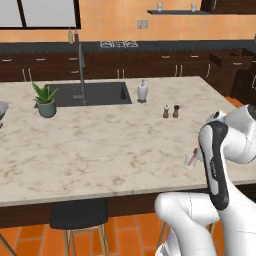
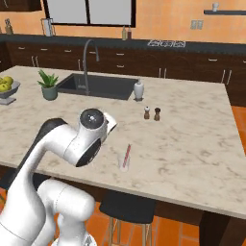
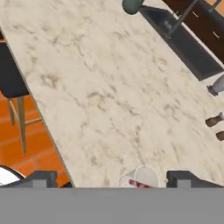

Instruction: Take a straw from the drawer in front and place it inside the glass cup on the dining counter.

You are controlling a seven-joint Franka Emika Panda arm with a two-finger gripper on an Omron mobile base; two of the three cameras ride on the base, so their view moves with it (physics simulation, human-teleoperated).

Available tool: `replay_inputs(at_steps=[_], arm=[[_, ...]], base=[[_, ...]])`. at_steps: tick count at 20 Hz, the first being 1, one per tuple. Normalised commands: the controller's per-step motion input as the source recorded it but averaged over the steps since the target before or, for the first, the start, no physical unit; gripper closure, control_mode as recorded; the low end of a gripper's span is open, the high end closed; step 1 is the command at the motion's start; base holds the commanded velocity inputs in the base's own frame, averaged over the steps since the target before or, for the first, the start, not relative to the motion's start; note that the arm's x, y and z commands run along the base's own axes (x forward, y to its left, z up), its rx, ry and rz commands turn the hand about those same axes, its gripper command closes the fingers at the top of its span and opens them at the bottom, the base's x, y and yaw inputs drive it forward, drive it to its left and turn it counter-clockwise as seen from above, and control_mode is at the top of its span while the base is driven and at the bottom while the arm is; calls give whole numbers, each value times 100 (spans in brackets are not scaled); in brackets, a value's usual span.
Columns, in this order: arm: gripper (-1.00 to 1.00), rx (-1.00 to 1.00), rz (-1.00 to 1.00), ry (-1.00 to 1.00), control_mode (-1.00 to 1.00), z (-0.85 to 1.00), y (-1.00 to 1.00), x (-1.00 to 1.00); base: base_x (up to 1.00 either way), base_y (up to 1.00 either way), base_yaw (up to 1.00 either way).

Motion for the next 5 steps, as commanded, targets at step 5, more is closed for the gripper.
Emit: replay_inputs(at_steps=[5], arm=[[-100,-40,-4,38,-100,0,89,0]], base=[[0,0,0]])
